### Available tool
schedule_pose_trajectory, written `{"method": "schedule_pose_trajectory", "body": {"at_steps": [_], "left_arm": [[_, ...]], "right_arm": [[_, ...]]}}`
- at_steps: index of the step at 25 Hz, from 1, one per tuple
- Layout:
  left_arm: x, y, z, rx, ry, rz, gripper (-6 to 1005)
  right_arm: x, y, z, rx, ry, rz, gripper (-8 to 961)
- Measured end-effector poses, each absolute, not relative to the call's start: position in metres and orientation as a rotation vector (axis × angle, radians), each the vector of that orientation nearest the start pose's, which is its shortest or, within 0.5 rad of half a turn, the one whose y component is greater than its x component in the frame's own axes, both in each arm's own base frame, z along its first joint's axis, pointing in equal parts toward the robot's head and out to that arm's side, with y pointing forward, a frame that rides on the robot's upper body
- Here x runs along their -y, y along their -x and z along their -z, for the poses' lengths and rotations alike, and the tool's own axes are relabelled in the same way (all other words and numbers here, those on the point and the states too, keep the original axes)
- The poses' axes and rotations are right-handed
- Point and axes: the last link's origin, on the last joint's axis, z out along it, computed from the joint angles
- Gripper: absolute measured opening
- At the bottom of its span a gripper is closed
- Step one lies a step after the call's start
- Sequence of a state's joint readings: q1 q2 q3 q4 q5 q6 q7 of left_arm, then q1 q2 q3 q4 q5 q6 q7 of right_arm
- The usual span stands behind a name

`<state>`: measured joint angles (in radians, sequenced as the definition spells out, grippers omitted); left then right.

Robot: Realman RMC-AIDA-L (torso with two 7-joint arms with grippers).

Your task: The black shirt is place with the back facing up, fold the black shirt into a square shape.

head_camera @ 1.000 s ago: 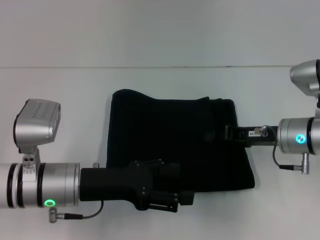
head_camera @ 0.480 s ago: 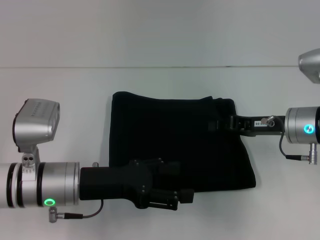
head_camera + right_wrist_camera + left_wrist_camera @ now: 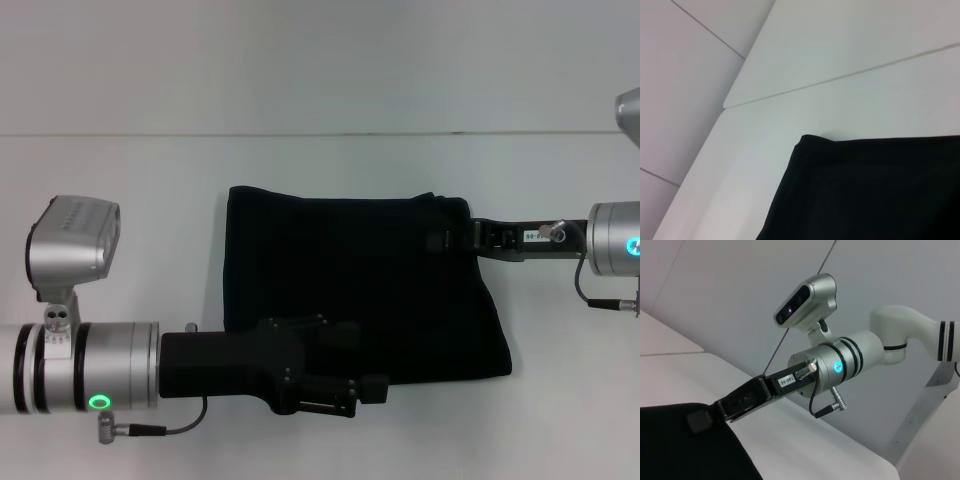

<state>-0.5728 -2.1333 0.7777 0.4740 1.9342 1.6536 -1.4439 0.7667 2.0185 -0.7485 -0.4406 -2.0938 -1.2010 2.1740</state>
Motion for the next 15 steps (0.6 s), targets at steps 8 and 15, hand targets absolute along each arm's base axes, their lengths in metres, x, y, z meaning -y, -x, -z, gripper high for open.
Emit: {"method": "schedule_pose_trajectory", "body": {"at_steps": [8,15], "left_arm": [[-0.299,0.227,0.054,0.868,2.902,0.975,949],[-0.299,0.226,0.055,0.880,2.902,0.977,950]], "right_arm": [[-0.399,-0.247,0.018,-1.612,2.345,-0.552,70],[-0.398,-0.256,0.011,-1.613,2.322,-0.541,77]]}}
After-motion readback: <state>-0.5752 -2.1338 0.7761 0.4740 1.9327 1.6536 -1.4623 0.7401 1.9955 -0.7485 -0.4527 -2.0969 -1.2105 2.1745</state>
